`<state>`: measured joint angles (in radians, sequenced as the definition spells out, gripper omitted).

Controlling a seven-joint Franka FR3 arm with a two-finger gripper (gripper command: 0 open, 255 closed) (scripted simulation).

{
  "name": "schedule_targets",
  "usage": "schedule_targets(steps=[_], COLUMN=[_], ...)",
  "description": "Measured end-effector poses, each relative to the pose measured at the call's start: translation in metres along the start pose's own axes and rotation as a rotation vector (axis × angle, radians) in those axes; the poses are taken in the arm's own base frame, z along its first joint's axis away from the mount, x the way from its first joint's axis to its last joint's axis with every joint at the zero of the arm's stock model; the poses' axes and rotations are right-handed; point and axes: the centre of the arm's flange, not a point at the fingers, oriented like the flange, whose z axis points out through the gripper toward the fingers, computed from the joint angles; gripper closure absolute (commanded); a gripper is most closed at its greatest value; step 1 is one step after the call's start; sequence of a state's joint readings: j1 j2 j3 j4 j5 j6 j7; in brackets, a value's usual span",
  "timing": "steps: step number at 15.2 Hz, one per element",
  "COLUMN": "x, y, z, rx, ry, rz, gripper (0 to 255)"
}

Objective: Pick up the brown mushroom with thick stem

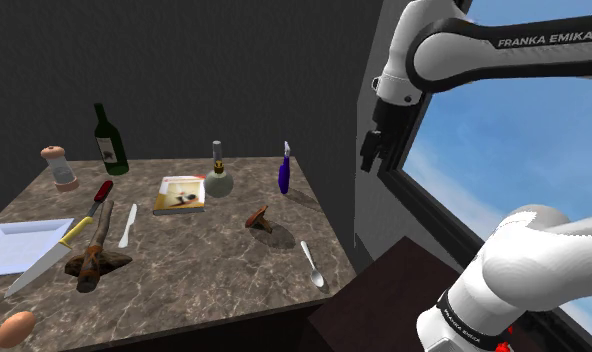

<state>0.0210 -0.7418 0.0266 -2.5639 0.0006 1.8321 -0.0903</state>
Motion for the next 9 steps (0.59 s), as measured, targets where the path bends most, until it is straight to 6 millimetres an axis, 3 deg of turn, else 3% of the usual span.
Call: schedule_targets(steps=[9], x=[0.056], y=[-0.013], z=[0.105], rx=[-0.026], ry=[0.073], rz=[-0.07], gripper=[0])
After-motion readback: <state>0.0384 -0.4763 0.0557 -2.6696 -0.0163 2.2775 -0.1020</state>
